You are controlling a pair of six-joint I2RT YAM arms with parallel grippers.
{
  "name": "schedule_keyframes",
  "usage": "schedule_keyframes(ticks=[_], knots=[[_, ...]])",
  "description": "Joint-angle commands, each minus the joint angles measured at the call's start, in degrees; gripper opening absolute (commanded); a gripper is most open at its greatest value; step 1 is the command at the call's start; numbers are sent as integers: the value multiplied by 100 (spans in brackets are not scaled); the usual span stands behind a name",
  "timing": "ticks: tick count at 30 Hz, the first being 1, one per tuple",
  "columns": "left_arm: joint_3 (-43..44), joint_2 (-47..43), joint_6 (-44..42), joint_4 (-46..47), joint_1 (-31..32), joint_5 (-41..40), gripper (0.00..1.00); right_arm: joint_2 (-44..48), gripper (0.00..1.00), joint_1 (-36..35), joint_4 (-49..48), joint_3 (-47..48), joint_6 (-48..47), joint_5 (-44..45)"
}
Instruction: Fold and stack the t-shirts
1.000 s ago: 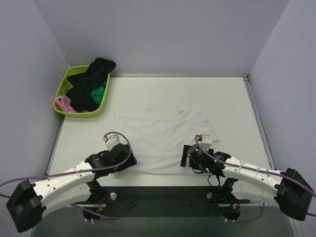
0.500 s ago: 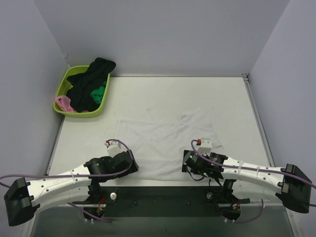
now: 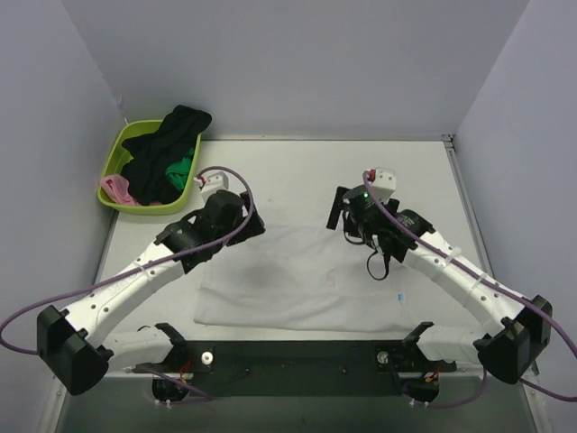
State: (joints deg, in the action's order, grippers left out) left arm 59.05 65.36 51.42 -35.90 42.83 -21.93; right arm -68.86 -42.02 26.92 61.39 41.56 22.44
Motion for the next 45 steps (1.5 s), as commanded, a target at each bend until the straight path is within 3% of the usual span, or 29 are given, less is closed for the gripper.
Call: schedule_keyframes(ticks=[1, 7, 14, 27, 45], knots=[[406, 677, -966, 390, -1125, 707, 97, -688, 100, 1168, -64, 601, -728, -703], [503, 1618, -1230, 636, -2294, 1209, 95, -1191, 100, 2100, -125, 858, -860, -1215], [634, 2568, -1389, 1145, -2999, 1753, 83, -1323, 100, 2531, -310, 638, -1001, -1426], [1135, 3781, -1380, 1349, -3131, 1947, 63, -1235, 100, 2752, -529, 374, -1097, -1804], [1593, 4476, -1433, 927, -3430, 1763, 56, -1463, 100, 2761, -600, 365, -1089, -1901]])
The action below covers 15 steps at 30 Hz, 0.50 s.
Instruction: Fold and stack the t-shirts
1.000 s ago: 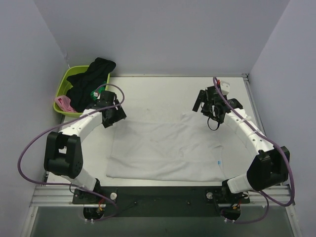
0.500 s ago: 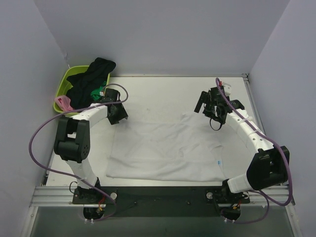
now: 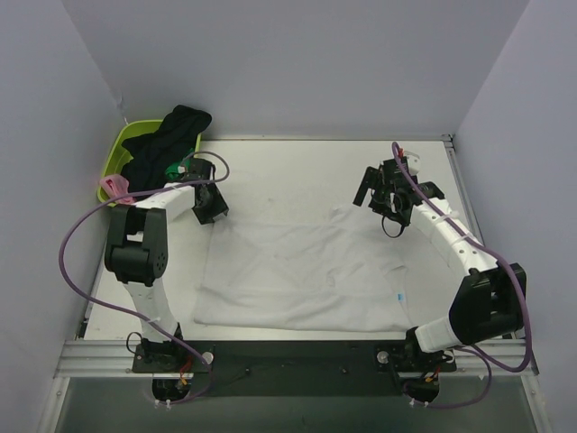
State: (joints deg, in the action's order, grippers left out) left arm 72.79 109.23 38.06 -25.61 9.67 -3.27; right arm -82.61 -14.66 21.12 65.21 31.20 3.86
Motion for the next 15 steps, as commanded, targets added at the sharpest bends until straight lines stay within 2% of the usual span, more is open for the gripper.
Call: schedule_keyframes(ticks=[1, 15], knots=[[209, 98, -97, -94, -123, -104, 56, -97, 100, 24, -21, -8, -53, -52], [-37, 107, -124, -94, -36, -121, 46, -194, 100, 24, -29, 9, -26, -105]])
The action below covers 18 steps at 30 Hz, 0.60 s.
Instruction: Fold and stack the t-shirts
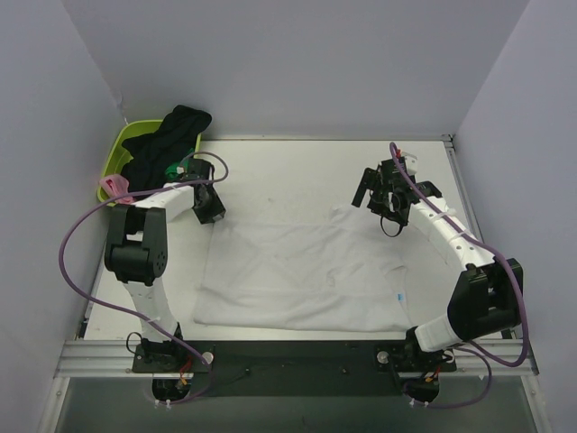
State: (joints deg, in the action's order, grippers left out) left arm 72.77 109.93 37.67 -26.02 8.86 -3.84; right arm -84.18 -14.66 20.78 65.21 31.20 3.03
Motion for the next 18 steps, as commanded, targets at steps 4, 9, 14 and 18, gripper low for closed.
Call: schedule_keyframes(ticks=[4, 9, 14, 18], knots=[[-158, -33, -58, -61, 63, -91, 43, -37, 100, 15, -3, -8, -35, -30], [-369, -173, -32, -35, 80, -117, 36, -63, 100, 24, -3, -17, -26, -39], [-509, -288, 3, -52, 72, -161, 16, -72, 100, 24, -12, -26, -35, -21], [-545, -305, 3, -96, 80, -188, 0, -81, 100, 15, -3, -26, -26, -13]])
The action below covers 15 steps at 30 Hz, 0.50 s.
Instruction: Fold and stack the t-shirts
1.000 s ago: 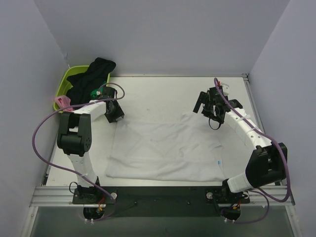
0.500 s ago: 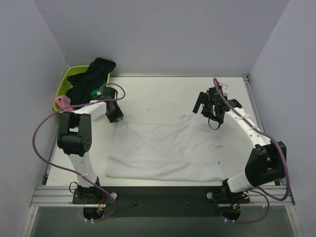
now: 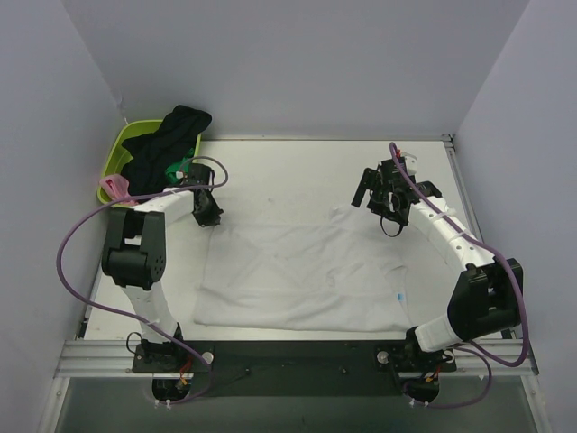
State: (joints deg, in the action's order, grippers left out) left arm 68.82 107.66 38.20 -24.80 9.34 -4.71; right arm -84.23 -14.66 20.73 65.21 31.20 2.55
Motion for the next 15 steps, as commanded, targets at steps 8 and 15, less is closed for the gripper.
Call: schedule_keyframes(ticks=[8, 15], knots=[[-158, -271, -49, -192, 50, -100, 0, -470, 100, 120, -148, 70, 61, 150], [-158, -351, -58, -228, 59, -91, 0, -1359, 98, 560, -333, 720, 193, -96]])
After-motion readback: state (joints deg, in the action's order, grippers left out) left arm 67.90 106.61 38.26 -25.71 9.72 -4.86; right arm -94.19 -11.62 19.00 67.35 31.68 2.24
